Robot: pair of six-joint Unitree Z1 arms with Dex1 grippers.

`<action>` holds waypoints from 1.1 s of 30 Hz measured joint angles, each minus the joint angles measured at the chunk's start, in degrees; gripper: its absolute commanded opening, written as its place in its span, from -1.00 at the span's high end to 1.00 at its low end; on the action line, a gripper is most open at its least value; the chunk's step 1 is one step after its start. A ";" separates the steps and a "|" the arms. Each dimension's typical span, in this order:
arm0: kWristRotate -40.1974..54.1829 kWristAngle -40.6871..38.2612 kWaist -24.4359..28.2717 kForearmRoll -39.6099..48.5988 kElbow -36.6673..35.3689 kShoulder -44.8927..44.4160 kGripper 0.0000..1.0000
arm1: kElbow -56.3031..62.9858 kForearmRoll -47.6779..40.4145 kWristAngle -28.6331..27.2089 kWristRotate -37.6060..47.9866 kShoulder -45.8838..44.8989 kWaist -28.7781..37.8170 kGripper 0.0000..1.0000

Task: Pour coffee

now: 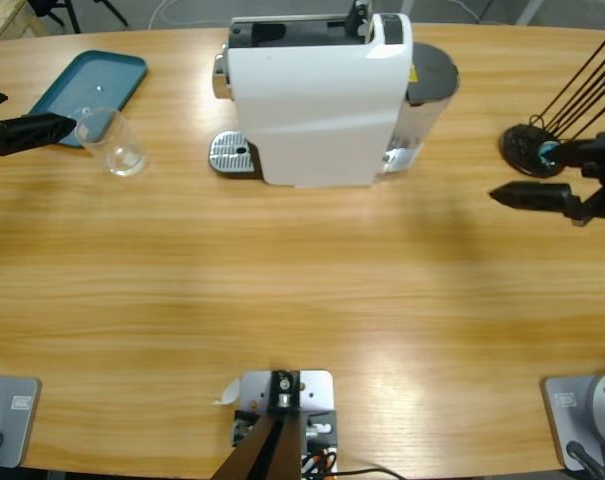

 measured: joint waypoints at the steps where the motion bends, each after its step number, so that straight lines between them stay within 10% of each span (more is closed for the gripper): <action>1: -0.10 0.00 0.00 0.00 0.15 0.00 -0.98 | -0.56 0.00 -0.30 1.15 0.74 -1.19 -0.72; 11: -0.61 -0.06 0.00 0.00 0.36 0.00 -0.98 | 4.27 -9.87 -5.56 17.01 3.25 -17.10 -0.36; 33: -0.62 -0.20 0.00 -0.05 0.36 1.27 -0.96 | 21.16 -40.28 -12.77 23.71 14.84 -19.64 -0.36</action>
